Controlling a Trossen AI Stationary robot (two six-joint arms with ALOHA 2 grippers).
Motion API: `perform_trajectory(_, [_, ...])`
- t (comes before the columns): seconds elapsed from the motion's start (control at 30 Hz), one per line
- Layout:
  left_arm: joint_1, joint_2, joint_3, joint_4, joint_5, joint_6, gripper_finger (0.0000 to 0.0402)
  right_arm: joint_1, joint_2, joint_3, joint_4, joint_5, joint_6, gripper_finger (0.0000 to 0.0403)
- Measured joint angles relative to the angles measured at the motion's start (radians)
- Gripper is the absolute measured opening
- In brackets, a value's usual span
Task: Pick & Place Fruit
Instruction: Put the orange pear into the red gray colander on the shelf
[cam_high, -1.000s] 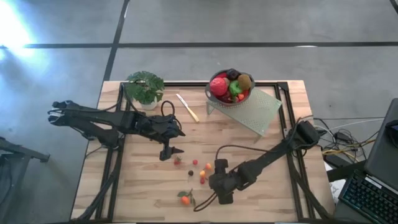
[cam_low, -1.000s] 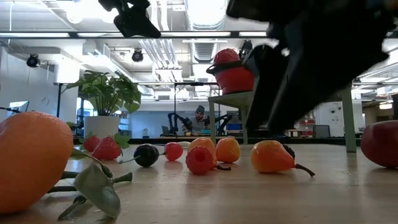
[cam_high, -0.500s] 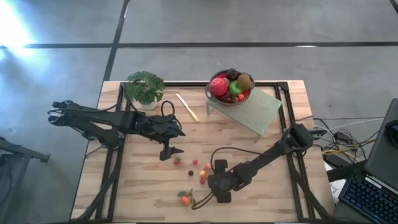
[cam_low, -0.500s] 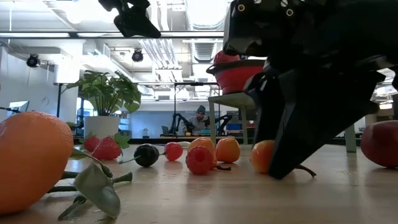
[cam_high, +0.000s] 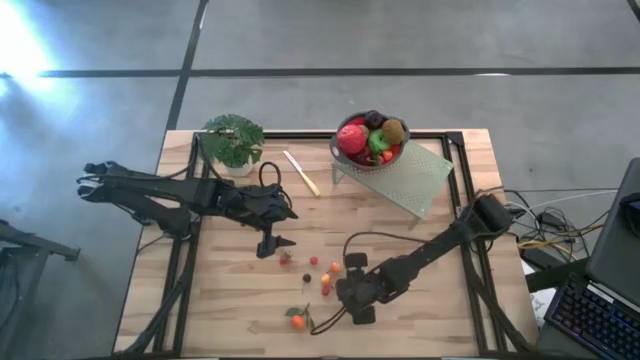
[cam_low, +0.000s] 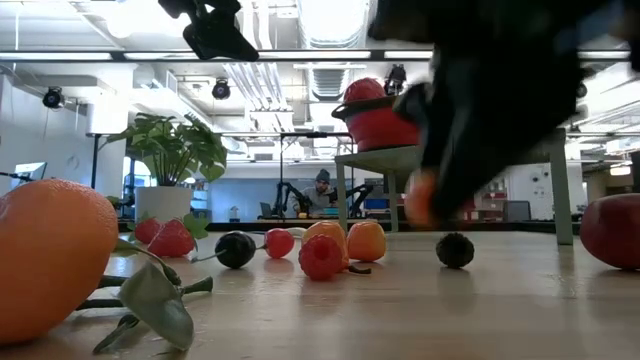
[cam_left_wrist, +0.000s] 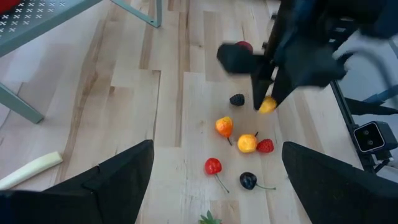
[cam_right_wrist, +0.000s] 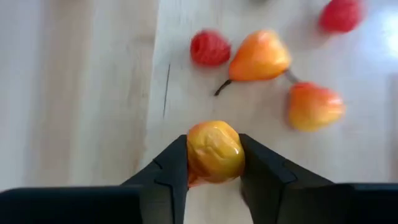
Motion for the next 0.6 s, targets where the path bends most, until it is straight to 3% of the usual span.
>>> perform_trajectory(0.17, [0.0, 0.0, 0.0, 0.0, 0.0, 0.0, 0.036, -0.002, -0.141, 0.0, -0.092, 0.055, -0.018, 0.0128])
perform_trajectory(0.37, [0.0, 0.0, 0.0, 0.0, 0.0, 0.0, 0.036, -0.035, -0.34, 0.0, -0.242, 0.224, -0.026, 0.0114])
perform_trajectory(0.47, [0.0, 0.0, 0.0, 0.0, 0.0, 0.0, 0.036, -0.073, -0.435, 0.0, -0.271, 0.305, -0.062, 0.0112])
perform_trajectory(0.6, [0.0, 0.0, 0.0, 0.0, 0.0, 0.0, 0.036, -0.171, -0.537, 0.001, -0.27, 0.311, -0.13, 0.0126])
